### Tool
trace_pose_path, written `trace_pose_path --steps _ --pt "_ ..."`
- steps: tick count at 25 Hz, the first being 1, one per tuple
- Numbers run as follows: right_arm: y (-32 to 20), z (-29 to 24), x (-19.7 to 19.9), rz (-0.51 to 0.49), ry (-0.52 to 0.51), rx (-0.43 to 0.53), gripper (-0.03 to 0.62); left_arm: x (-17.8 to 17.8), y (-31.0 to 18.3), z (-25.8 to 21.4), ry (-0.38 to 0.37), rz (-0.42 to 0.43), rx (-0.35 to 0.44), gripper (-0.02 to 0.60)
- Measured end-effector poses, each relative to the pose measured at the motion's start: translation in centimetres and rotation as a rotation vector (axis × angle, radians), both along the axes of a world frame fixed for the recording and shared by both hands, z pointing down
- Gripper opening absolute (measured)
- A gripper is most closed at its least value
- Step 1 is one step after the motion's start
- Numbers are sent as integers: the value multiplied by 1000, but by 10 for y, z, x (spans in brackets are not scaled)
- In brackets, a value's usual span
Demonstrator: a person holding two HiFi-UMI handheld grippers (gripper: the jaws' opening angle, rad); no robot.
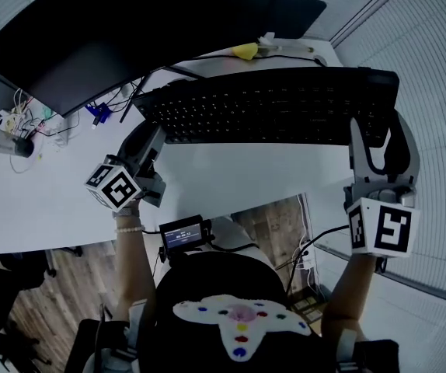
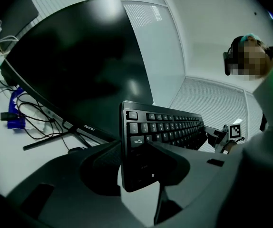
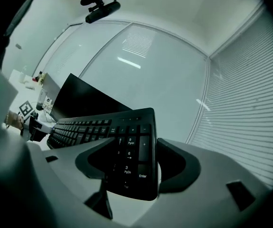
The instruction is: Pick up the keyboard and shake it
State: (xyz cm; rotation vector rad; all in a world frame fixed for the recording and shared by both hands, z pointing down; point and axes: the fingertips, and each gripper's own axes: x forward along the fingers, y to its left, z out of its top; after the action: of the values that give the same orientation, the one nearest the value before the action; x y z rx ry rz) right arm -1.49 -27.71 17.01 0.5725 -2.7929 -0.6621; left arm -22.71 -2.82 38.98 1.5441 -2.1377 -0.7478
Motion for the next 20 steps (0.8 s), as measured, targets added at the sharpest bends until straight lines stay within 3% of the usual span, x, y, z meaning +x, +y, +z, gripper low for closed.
trace_pose_path --steps 5,20 --pt "-18 35 -9 -12 54 -150 284 9 21 6 39 -41 -128 167" --pt "-42 198 -32 -52 249 -522 284 35 61 83 197 -117 -474 167"
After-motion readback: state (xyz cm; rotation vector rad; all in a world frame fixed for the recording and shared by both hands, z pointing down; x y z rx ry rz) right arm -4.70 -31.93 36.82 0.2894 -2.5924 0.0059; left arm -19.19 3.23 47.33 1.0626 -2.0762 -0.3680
